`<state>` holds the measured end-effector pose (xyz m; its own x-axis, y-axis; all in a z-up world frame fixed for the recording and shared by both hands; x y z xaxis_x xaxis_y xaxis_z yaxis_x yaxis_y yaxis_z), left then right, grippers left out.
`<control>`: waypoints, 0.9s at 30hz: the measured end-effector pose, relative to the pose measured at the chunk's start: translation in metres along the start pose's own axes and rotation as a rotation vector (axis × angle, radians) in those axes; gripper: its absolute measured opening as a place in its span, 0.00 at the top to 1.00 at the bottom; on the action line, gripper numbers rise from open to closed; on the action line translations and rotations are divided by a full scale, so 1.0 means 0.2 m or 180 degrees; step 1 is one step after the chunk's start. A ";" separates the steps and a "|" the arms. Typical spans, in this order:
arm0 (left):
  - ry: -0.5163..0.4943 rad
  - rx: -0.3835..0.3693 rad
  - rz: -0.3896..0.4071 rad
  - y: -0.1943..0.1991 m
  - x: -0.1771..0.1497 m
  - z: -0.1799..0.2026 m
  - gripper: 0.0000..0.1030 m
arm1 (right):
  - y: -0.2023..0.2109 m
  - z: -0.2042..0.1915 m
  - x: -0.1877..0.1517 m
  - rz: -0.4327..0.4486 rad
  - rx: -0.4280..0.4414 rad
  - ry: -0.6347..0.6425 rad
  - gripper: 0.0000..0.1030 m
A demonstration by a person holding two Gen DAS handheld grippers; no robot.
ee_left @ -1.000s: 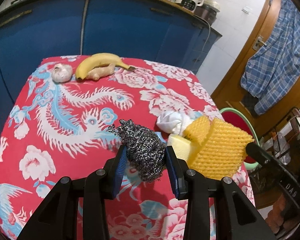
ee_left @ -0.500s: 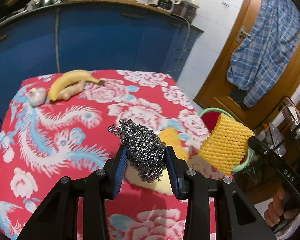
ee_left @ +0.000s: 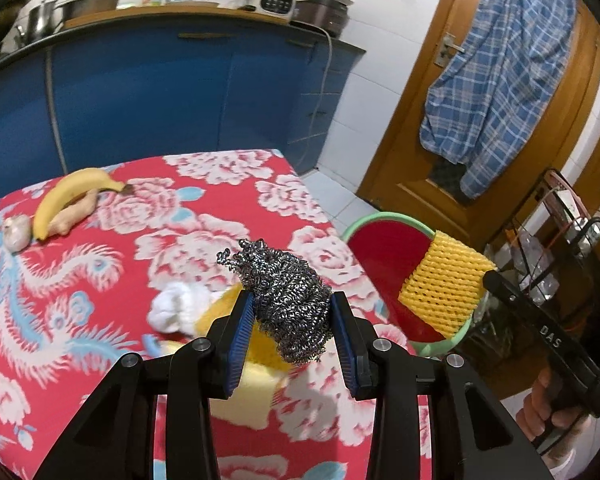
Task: Collect trash
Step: 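Drop the yellow mesh sponge into the bucket with the right gripper while the left carries steel wool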
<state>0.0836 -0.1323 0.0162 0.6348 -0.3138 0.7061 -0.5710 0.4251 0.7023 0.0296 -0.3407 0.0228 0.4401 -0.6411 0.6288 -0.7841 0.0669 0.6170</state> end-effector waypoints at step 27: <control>-0.0381 -0.0285 -0.0218 -0.32 0.12 0.36 0.62 | -0.13 0.40 0.05 -0.0076 -0.0337 -0.0410 0.78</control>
<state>0.0972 -0.2288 -0.0060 0.6009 -0.4414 0.6664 -0.4764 0.4717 0.7420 0.0204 -0.4093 -0.0251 0.3931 -0.7356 0.5516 -0.7205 0.1262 0.6818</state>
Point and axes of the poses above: each gripper's, at about its wrist camera, not at the fingertips, and y roughly against the way its jaws point, z to its right, x to its top, the point moved 2 cm from there along -y, roughly the way its jaws point, and after that the axes turned 13 degrees about -y, right-handed, at the moved point
